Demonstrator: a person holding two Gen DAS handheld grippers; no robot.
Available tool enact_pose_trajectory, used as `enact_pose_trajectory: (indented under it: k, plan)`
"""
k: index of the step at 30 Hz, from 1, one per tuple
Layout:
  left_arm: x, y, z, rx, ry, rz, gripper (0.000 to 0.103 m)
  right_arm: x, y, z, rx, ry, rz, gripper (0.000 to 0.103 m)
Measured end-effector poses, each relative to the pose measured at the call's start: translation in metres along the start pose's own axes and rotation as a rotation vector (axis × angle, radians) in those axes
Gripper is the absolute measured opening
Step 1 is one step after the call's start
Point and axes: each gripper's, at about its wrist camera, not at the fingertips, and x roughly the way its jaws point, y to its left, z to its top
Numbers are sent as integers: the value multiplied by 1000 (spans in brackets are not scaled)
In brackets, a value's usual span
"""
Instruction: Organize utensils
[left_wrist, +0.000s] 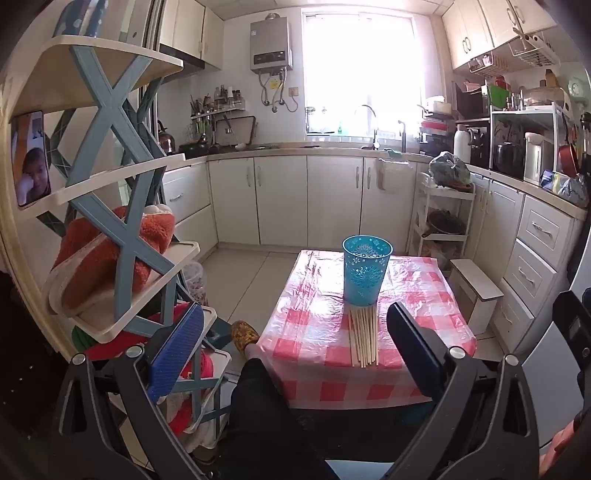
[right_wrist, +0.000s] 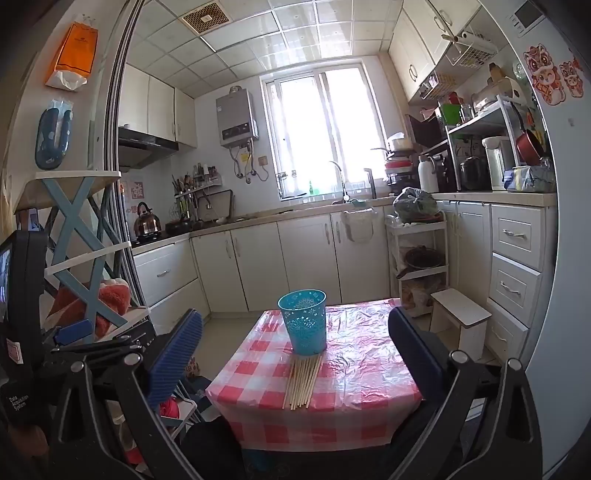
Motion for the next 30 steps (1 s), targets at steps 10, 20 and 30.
enact_pose_trajectory:
  k: [10, 20, 30]
  plan:
    - [-4, 3, 2, -11, -13, 11, 95, 1, 1, -2, 2, 1, 3, 96]
    - [-7, -1, 1, -4, -21, 19, 95, 5, 1, -7, 2, 14, 8, 96]
    - [-8, -1, 2, -6, -22, 18, 95, 6, 3, -9, 5, 26, 12, 96]
